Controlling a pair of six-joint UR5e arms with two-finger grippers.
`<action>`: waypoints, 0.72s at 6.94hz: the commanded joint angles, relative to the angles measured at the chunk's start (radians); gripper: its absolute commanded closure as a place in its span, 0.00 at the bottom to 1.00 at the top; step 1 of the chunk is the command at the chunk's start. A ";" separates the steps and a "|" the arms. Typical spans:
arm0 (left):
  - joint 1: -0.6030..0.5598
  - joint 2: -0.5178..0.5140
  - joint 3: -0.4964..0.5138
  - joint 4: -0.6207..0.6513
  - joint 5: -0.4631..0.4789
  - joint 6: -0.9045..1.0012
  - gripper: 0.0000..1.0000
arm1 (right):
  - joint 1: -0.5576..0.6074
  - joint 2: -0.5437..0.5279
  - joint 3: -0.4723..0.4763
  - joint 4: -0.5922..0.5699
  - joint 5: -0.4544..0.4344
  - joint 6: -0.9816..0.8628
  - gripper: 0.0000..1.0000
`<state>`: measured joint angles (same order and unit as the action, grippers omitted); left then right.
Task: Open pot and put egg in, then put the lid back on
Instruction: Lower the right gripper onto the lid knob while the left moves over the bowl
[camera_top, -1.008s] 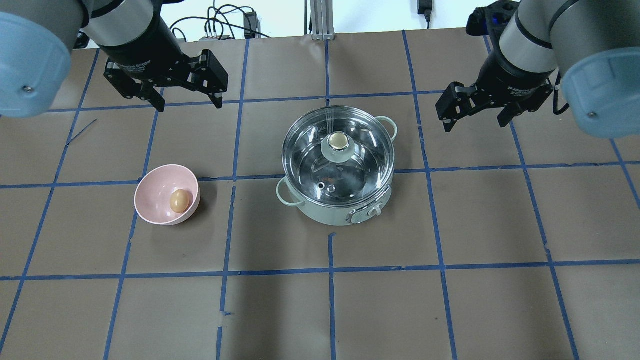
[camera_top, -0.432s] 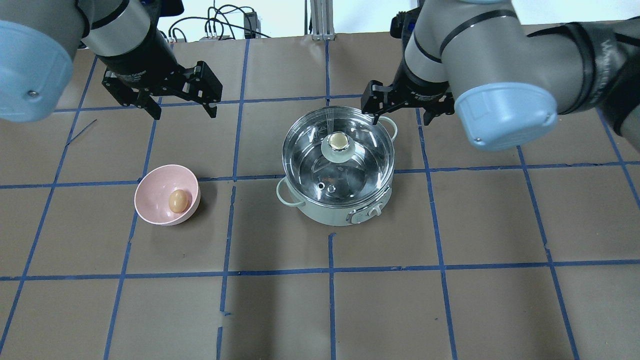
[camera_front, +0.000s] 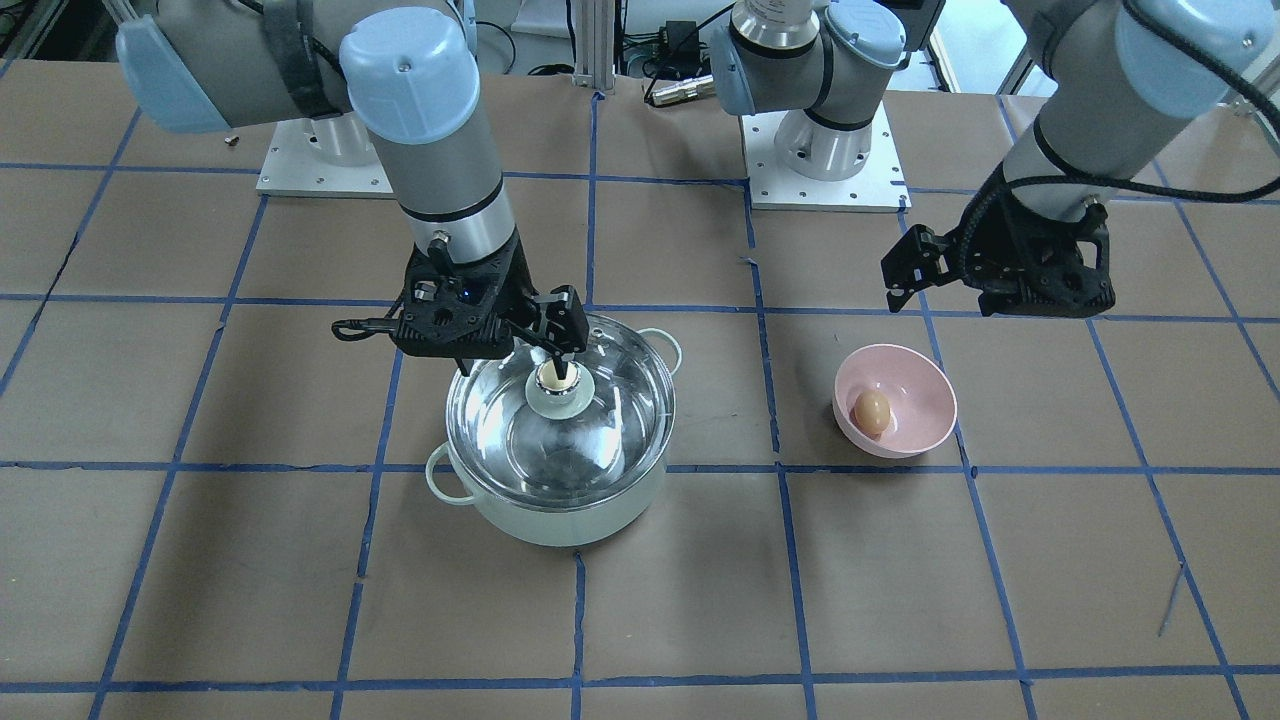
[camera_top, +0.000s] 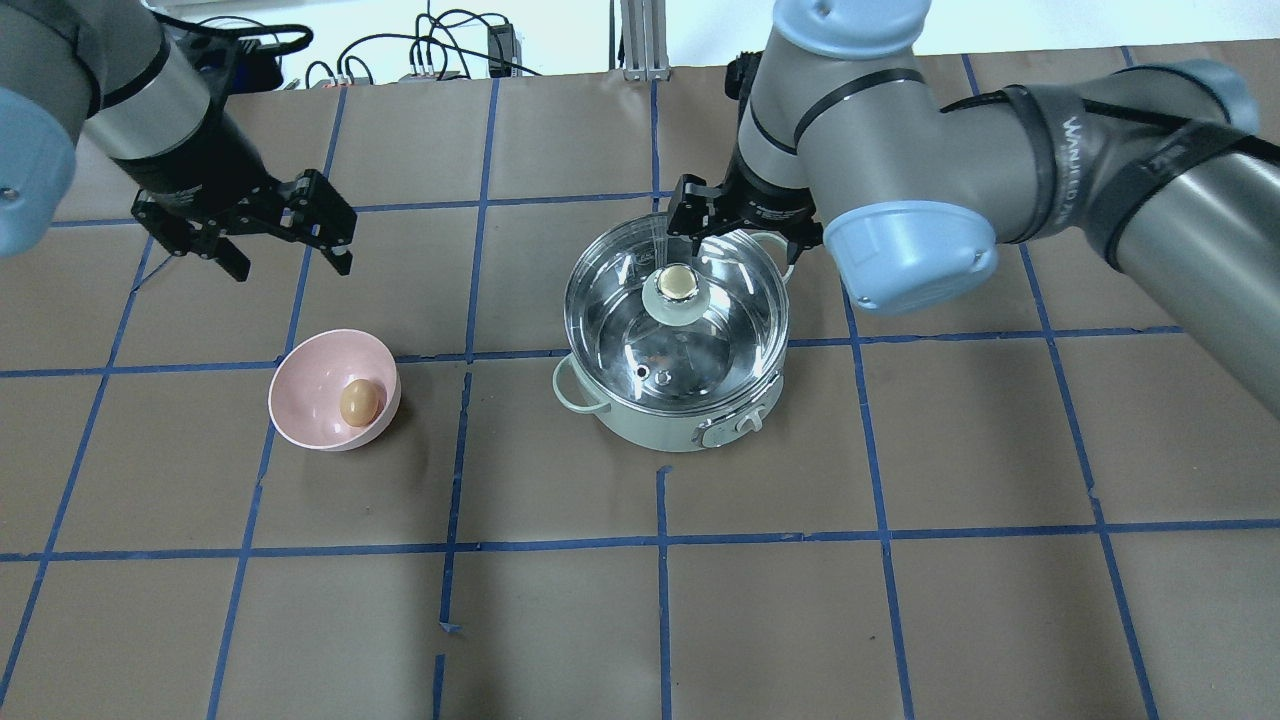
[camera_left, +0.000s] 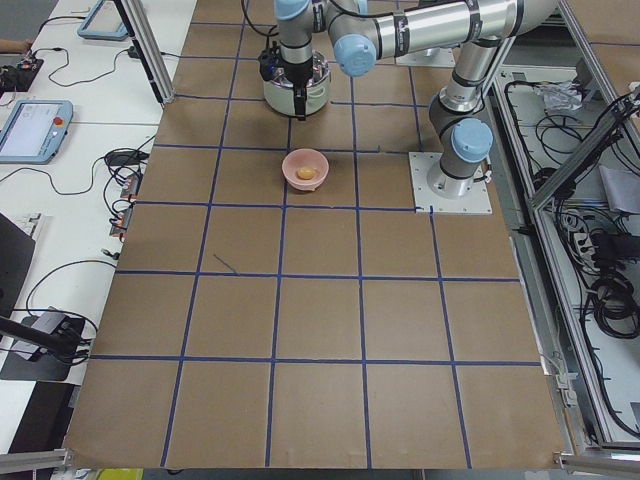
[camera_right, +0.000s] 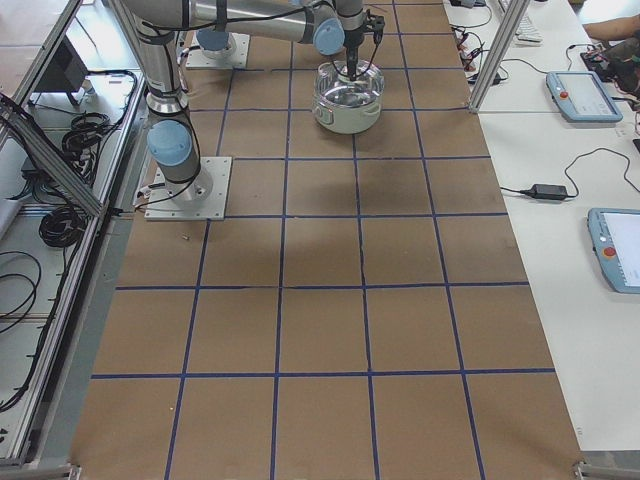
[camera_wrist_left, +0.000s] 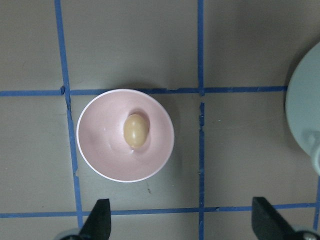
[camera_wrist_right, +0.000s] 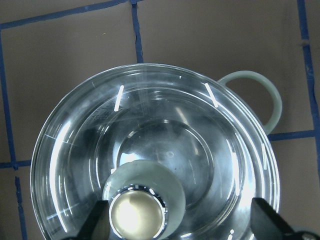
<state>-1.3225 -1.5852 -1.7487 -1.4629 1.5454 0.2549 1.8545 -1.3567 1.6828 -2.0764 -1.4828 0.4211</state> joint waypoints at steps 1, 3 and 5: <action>0.062 -0.034 -0.147 0.166 0.002 0.092 0.02 | 0.020 0.021 0.001 -0.016 0.007 0.047 0.00; 0.060 -0.079 -0.274 0.350 0.004 0.093 0.02 | 0.026 0.033 0.005 -0.016 0.012 0.048 0.01; 0.060 -0.119 -0.350 0.522 0.005 0.093 0.02 | 0.048 0.047 0.005 -0.017 0.012 0.050 0.10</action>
<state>-1.2628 -1.6766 -2.0618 -1.0382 1.5489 0.3470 1.8931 -1.3173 1.6871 -2.0934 -1.4717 0.4696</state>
